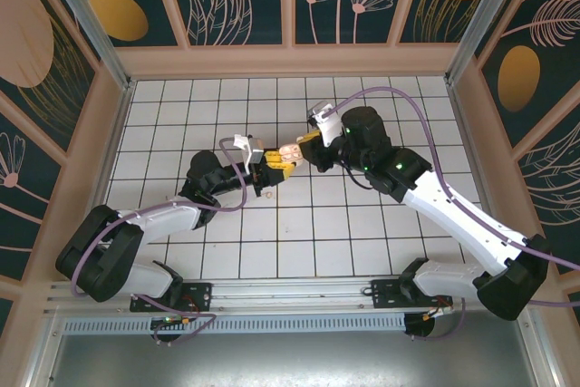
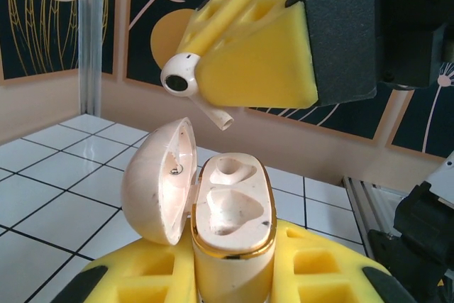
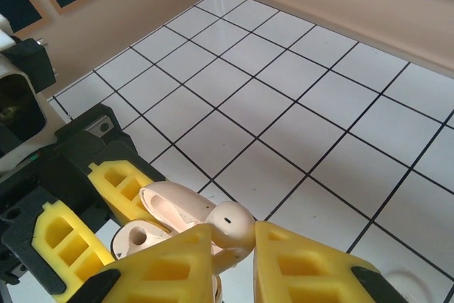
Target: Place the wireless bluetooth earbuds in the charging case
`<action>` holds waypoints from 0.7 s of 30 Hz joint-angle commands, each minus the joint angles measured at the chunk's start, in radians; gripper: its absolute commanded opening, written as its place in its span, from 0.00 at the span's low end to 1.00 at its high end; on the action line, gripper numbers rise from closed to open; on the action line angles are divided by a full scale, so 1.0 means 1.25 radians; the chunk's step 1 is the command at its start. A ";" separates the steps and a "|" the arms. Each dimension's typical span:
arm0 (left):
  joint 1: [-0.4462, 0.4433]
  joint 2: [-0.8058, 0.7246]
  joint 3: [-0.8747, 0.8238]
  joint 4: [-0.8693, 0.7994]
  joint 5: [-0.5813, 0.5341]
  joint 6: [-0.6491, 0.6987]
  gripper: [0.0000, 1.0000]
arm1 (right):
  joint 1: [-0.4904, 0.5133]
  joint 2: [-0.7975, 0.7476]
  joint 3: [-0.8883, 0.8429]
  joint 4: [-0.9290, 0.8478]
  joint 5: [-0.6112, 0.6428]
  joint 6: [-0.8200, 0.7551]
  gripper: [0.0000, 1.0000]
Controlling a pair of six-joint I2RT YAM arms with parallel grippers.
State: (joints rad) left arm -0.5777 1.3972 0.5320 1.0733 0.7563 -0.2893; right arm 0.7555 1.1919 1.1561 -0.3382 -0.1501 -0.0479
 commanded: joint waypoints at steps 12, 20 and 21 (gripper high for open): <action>0.001 -0.004 0.040 0.057 0.010 -0.084 0.20 | 0.020 -0.003 0.010 0.017 0.011 -0.063 0.18; 0.000 -0.007 0.053 0.046 0.004 -0.093 0.20 | 0.034 0.004 0.021 -0.009 0.036 -0.089 0.18; 0.001 -0.007 0.056 0.041 0.003 -0.090 0.20 | 0.035 0.003 0.023 -0.016 0.040 -0.093 0.18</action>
State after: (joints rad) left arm -0.5777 1.3968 0.5575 1.0878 0.7563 -0.3855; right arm 0.7849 1.1919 1.1564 -0.3393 -0.1257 -0.1326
